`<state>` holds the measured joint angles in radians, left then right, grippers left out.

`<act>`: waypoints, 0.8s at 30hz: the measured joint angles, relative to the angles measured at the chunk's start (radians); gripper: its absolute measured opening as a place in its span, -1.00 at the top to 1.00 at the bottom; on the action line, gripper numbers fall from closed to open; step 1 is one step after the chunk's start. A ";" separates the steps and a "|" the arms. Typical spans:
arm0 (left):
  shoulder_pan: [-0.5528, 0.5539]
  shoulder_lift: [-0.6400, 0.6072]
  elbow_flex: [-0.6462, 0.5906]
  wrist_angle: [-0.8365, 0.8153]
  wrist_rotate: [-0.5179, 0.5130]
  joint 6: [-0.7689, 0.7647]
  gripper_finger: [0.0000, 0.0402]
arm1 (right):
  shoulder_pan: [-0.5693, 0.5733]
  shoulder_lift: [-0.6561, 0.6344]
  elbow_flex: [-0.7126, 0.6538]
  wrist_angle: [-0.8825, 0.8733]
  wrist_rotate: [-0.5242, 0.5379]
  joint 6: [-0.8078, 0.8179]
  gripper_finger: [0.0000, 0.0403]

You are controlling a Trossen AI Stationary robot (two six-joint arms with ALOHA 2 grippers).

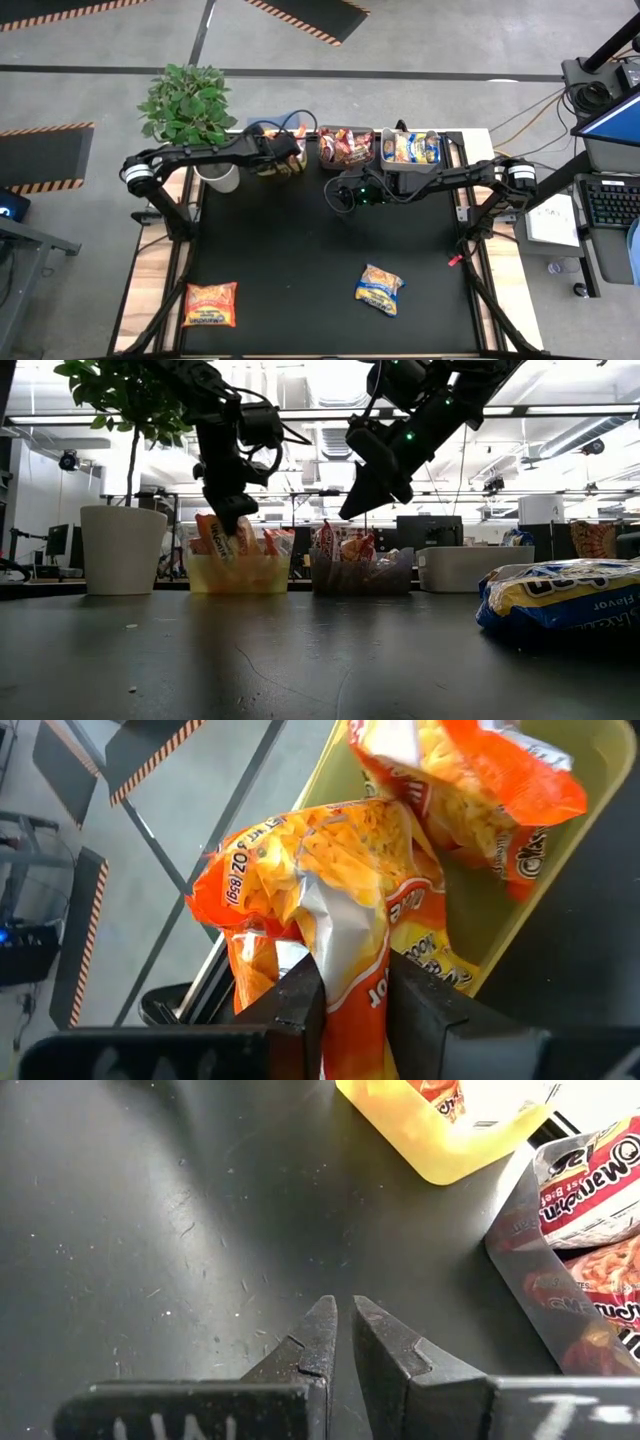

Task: Sort Maruchan noodles
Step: Put the top orange noodle pack into the yellow bin

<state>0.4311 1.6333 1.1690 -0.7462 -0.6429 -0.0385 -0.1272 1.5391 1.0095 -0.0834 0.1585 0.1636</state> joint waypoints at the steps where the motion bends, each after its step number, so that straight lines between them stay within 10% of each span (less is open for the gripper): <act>1: 0.002 0.000 0.000 -0.003 -0.002 -0.007 0.63 | 0.000 0.000 0.000 -0.002 0.000 0.000 0.87; 14: 0.004 0.000 0.001 0.014 -0.039 -0.027 0.23 | 0.000 0.000 0.000 -0.017 0.000 0.000 0.87; 24: 0.006 0.001 -0.060 0.216 -0.040 -0.058 0.36 | 0.000 0.000 0.000 -0.017 0.000 0.000 0.87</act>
<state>0.4366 1.6341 1.1092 -0.5302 -0.6830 -0.0963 -0.1272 1.5387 1.0100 -0.1001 0.1585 0.1638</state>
